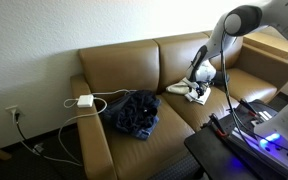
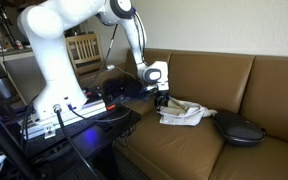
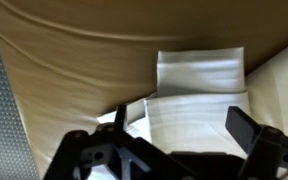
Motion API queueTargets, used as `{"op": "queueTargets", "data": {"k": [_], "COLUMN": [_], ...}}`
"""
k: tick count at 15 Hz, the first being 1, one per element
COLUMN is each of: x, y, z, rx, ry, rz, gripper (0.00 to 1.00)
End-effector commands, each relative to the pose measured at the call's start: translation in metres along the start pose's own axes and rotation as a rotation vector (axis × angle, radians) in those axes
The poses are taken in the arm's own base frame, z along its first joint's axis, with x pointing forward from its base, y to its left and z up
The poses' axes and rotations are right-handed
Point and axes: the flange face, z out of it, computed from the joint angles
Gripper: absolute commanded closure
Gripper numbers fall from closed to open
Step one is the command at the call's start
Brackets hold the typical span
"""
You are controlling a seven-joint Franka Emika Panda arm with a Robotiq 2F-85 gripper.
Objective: Spread out the white cloth
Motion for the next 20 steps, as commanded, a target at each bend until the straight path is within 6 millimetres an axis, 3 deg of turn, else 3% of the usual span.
{"op": "queueTargets", "data": {"k": [1, 6, 10, 11, 12, 16, 20], "x": [-0.002, 0.008, 0.016, 0.02, 0.022, 0.03, 0.041], "y": [-0.007, 0.005, 0.004, 0.002, 0.002, -0.005, -0.019], "z": [0.019, 0.05, 0.054, 0.057, 0.061, 0.069, 0.062], "rx": [0.139, 0.16, 0.108, 0.093, 0.067, 0.007, -0.062], "ry": [0.059, 0.146, 0.183, 0.188, 0.18, 0.168, 0.116], "rz": [0.031, 0.046, 0.066, 0.075, 0.081, 0.145, 0.227], "gripper": [0.0, 0.0, 0.0, 0.08, 0.28, 0.54, 0.84]}}
